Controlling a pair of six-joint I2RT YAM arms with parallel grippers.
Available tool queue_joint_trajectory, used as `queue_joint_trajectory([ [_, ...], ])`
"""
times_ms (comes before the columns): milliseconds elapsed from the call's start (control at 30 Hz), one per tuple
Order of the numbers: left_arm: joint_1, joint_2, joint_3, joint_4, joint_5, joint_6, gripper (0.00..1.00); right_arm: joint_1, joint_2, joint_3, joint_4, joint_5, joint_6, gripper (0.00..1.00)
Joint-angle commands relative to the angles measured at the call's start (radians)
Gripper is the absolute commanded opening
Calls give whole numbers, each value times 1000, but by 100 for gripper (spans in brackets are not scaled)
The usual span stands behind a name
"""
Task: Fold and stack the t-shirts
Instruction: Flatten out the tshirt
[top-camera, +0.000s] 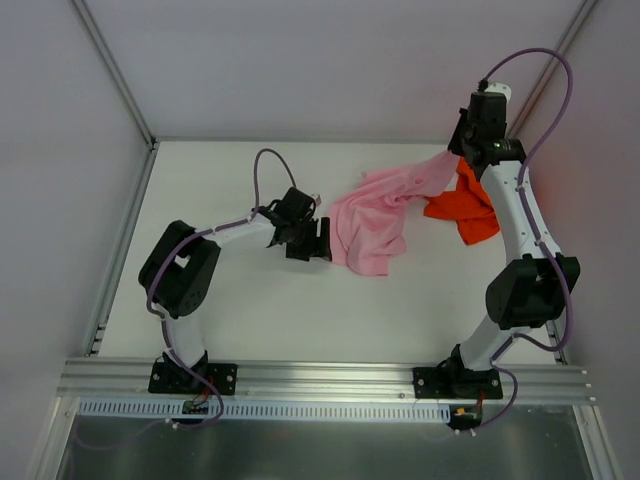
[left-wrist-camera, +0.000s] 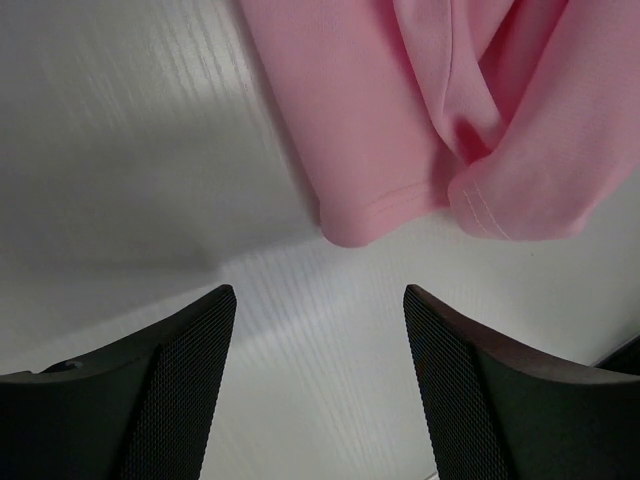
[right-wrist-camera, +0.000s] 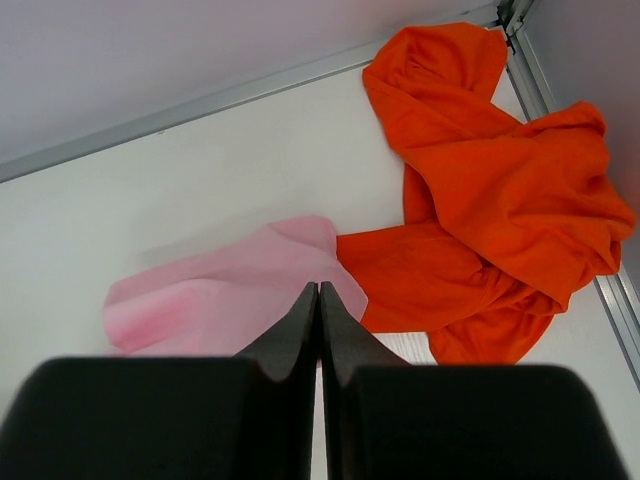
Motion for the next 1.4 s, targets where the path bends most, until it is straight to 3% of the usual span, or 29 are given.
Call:
queue_joint_trajectory([
  [0, -2, 45, 87, 63, 14, -19, 68, -3, -57, -3, 8, 10, -27, 1],
  [400, -2, 186, 150, 77, 18, -48, 49, -3, -64, -1, 17, 26, -48, 1],
  [567, -2, 203, 153, 92, 24, -51, 29, -9, -64, -4, 18, 28, -42, 1],
  [700, -2, 203, 150, 117, 30, -42, 0, -17, -66, -6, 17, 19, -31, 1],
  [833, 18, 155, 168, 94, -34, 28, 0, -25, -75, 12, 15, -4, -28, 1],
  [1033, 279, -111, 225, 35, -2, 107, 0, -32, -103, 136, -29, -50, -36, 1],
  [1233, 336, -215, 534, -147, -85, 382, 0, -31, -169, 200, -23, -95, -51, 1],
  [1367, 336, -228, 633, -184, -157, 473, 0, -31, -241, 201, 5, -137, -71, 1],
])
